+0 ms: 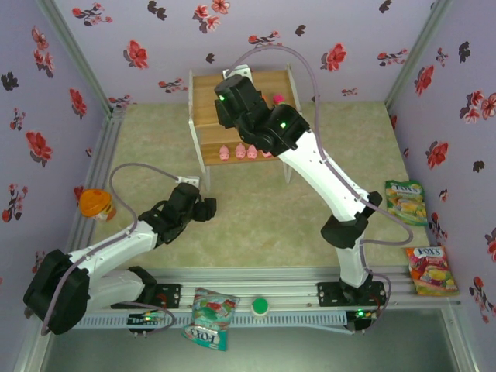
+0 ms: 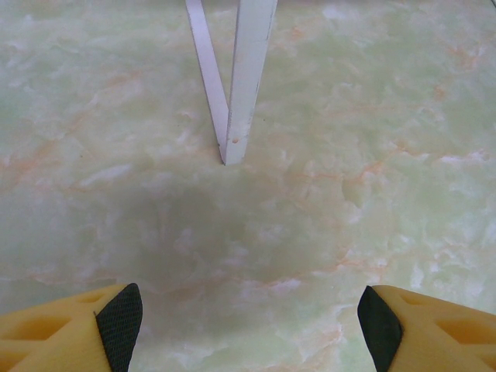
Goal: Place and organize the plastic toys onto the shelf
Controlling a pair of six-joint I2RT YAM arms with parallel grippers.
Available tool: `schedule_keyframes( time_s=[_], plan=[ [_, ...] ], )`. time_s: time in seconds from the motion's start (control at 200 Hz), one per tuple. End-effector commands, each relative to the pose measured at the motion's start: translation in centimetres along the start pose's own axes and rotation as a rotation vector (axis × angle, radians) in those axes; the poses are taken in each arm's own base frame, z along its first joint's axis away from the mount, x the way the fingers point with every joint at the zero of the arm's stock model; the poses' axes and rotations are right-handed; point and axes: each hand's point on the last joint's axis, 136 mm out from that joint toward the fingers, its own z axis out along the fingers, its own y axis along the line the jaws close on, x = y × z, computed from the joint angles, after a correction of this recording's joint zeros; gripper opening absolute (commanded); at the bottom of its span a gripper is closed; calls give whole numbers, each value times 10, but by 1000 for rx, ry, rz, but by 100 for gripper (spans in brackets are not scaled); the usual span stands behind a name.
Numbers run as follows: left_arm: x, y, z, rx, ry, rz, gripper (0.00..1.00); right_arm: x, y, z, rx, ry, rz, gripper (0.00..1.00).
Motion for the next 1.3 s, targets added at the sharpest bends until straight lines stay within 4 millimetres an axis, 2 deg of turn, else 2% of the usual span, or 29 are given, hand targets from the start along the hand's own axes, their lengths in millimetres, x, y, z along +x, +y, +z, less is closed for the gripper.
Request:
schedule_keyframes(
  time_s=[0.0,0.255,0.475,0.75,0.965,1.045,1.295],
  plan=[
    [-5,4,-3,-12,-30,12,78,-21,-14,-23,19,-63,12,64],
    [-7,9,-7,-33,-46,16,79,-12,-34,-37,57,-63,5,68],
    [-7,13,-9,-48,-53,16,81,23,-71,-48,123,-29,4,70],
    [-9,17,-12,-63,-63,18,86,70,-130,-65,212,10,64,87],
    [-13,21,-16,-82,-69,23,96,110,-170,-70,282,58,109,99],
    [-14,20,-18,-78,-65,26,100,126,-183,-70,298,85,134,99],
    [-22,17,-24,-71,-72,22,100,161,-217,-76,363,123,176,99]
  ],
)
